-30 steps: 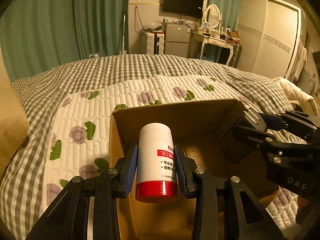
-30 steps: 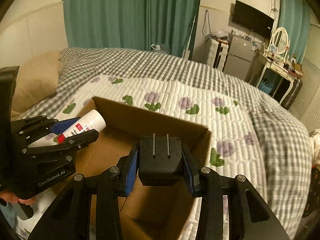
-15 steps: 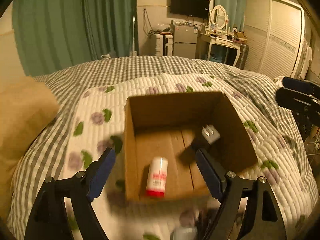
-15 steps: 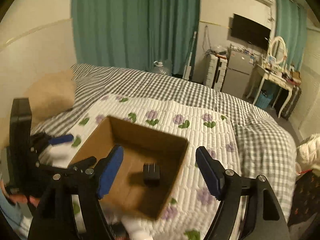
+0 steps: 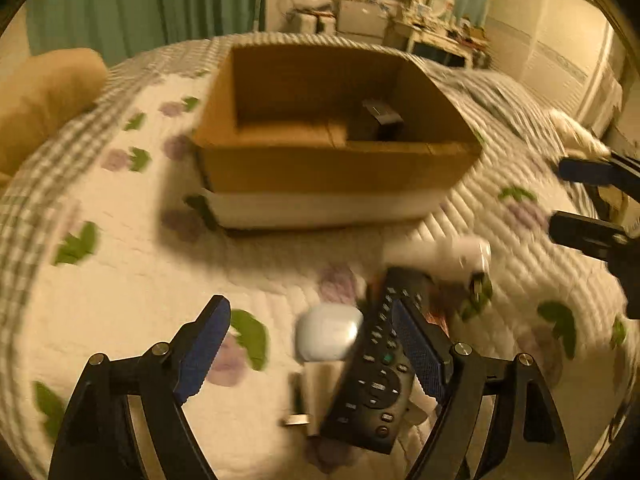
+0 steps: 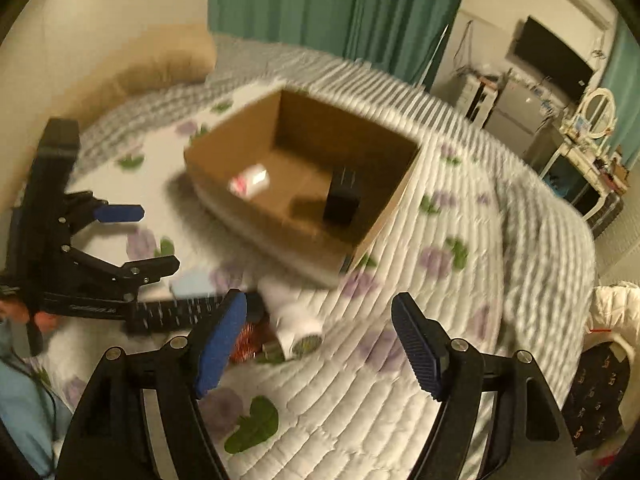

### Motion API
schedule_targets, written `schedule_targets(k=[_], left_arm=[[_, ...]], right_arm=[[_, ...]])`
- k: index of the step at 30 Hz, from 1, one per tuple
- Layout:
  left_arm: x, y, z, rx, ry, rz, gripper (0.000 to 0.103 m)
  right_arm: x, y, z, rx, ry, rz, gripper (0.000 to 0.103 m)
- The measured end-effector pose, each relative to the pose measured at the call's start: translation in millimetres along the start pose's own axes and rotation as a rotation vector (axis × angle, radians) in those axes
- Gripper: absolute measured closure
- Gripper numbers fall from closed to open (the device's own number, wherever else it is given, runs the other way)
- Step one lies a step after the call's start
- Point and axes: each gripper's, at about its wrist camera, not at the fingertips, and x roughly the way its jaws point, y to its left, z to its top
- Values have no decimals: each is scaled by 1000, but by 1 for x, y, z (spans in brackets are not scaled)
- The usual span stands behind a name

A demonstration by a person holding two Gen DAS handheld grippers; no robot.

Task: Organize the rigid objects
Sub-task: 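Grasp the black TV remote with left gripper while right grasps the white cylindrical device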

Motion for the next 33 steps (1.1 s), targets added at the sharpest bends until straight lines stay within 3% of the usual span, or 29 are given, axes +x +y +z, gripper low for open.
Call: schedule_targets(k=[5,8,10,12,20,24,27,33], left_arm=[[27,-20,-12,30,76,-72,18],[39,-29,-16,45,114,-87,25],[40,-36,-17,89,97,-64,51],[38,-37,-16,90,79,-71,61],[15,-8,-6,-15,43,-51,61],[4,3,4,-18,15,-7,61],[-2,11,6,-22,6,-5,61],[-12,14,7,-18,-18,-6,61]], right_arm=[[36,1,-11,-9,75,23,28],[48,3,-12,-24,98,19,28],[52,5,-12,-29,100,24,28],[59,4,-12,-20,113,28,28],[90,6,6,-18,189,74,28],[120,19,10,-45,296,121,29],[133,29,6,-90,357,84,53],[88,41,3,-112,227,72,55]])
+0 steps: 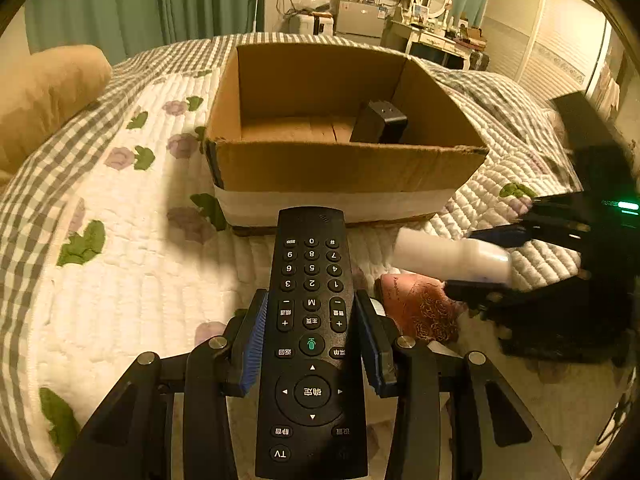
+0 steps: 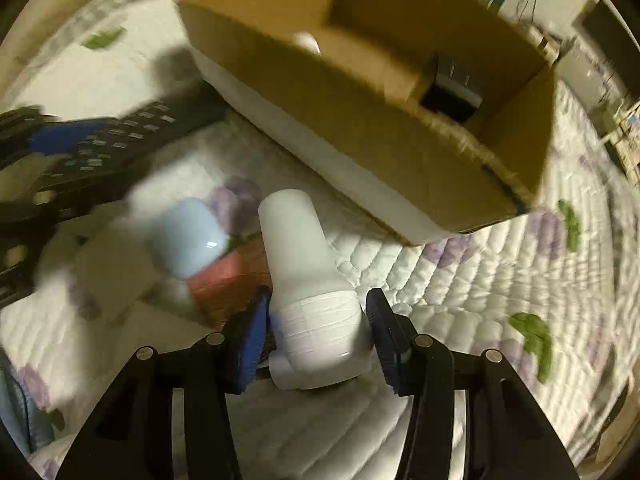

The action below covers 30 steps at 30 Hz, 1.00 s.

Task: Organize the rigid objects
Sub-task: 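Grasp the black TV remote with left gripper while right grasps the white cylindrical device, then lower the remote and white device into the box while opening both grippers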

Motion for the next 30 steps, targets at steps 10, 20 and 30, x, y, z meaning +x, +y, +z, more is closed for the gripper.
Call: schedule_targets(k=[10,20,30], left_arm=[[-51,-1,62,40,-139,-22,61],[6,8,160,100,-190,62,61],[67,10,153,44,-70,36,61]], right_arm=[[-121,-15,24,102,-311,-107,55],[-107,-69,106,274,-372,-181,55],[-43,-102,107,394,-308,-171,55]])
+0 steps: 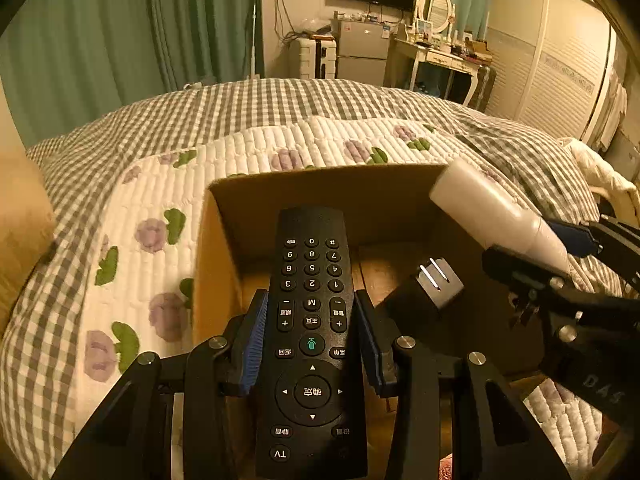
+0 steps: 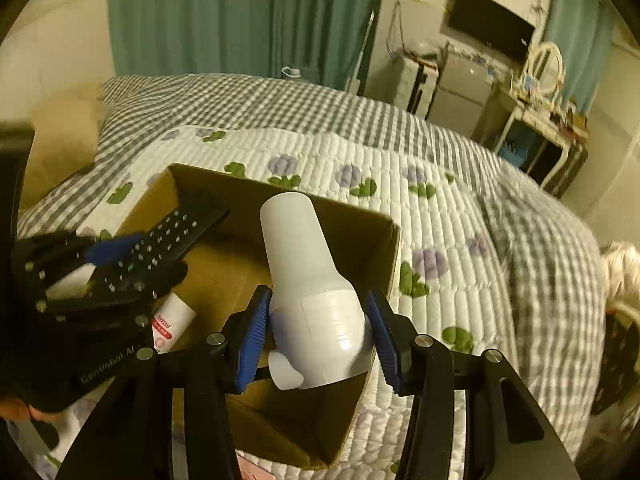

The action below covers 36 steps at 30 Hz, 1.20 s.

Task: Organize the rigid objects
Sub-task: 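Lower the remote and white device into the box while opening both grippers, then grasp a white charger brick with left gripper while right grasps a white rectangular block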

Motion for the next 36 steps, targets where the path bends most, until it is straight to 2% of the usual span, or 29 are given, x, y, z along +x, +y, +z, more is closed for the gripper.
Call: schedule_targets(k=[3,4,5,7,11,13,14,18,23,27,31,36], left_arm=[[-7,-4,0,19,-16,3,59],[-9,-5,1,21,-19,3,57],[-13,-5,3,23,-30,5,54],[-25,-5,8,17,-55,20,34],[-58,-2,15,21,-99,31,29],[-81,-1,13,35,-130,53,17],[-90,-1,11,38,-141,67,13],[-131,3,-11,27,-207,118,4],[-157,5,-48,5,-217,112,4],[-160,2,-81,-26,-212,120,4],[-150,-5,-113,-43,-183,137,4],[-120,-18,-152,-36,-90,109,4]], right_arm=[[-10,-5,1,22,-61,29,50],[-14,-6,3,28,-72,19,35],[-22,-7,5,41,-93,6,25],[-33,-10,10,58,-111,20,25],[-70,-13,15,55,-148,23,25],[-98,-11,12,18,-183,5,20],[-109,-9,10,6,-196,-2,15],[-148,-3,-7,-55,-219,6,9],[-171,9,-46,-125,-214,29,2],[-169,19,-83,-139,-177,58,0],[-153,32,-120,-169,-125,53,0],[-125,38,-154,-181,-39,78,0]])
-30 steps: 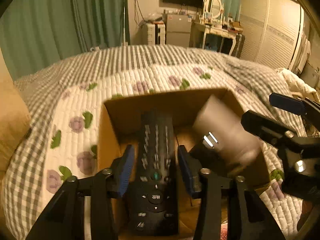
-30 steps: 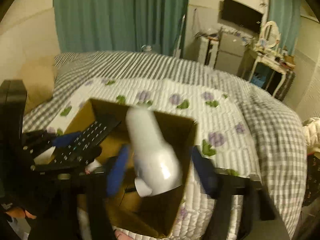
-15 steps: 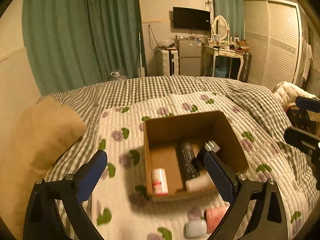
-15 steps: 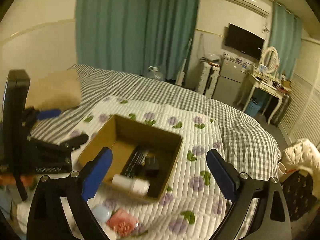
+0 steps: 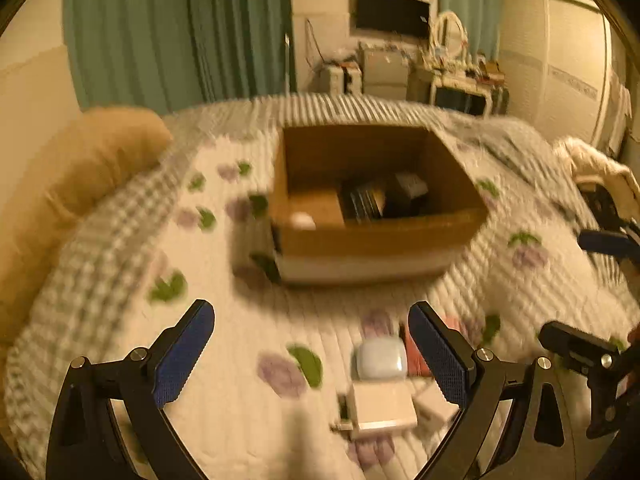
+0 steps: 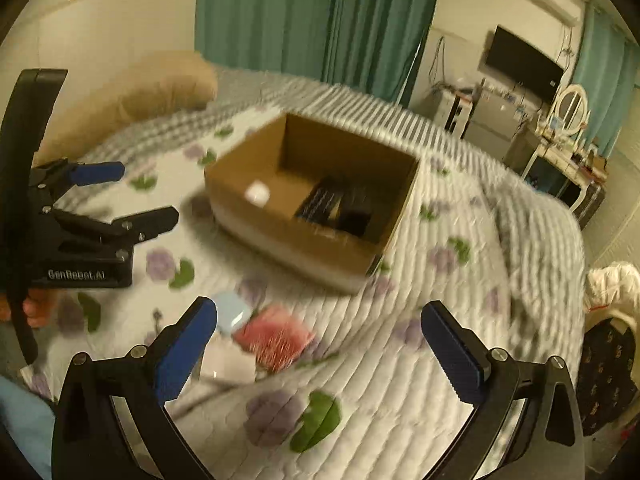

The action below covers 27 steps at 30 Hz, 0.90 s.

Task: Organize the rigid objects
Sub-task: 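Grasp a white charger brick with left gripper while right grasps a white rectangular block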

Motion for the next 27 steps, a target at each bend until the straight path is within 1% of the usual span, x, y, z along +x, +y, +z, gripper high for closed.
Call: schedule_targets(k=[3,5,6,8,10,14,15,17,18,19,21,24,27], left_arm=[[17,-8,-20,1,72,-25,4],[27,-13,-34,12,119,-53,4],[30,-15,-40,23,135,-54,4],[35,-18,-48,43,158,-47,4],[37,-20,-55,60,179,-53,5],[40,-37,-67,159,206,-60,8],[44,-43,-70,191,218,-62,12],[51,-48,-71,226,224,-33,22],[53,-49,-70,232,232,-44,30],[56,-49,-68,226,239,-72,36],[59,-46,-64,206,250,-94,36],[49,-34,-58,144,233,-155,36],[30,-21,-46,110,177,-169,36]], right_arm=[[15,-3,-16,32,45,11,0],[19,-4,-21,47,59,13,0],[21,-4,-24,53,65,13,0],[23,-5,-28,59,76,2,0],[24,-6,-29,66,77,8,0],[28,-5,-29,67,90,5,0],[29,-4,-28,63,93,7,0],[30,-2,-28,56,96,13,0],[32,-1,-27,50,101,14,0],[33,0,-27,46,104,11,0],[34,1,-27,37,110,9,0],[35,1,-27,30,118,13,0],[36,6,-24,15,123,20,0]])
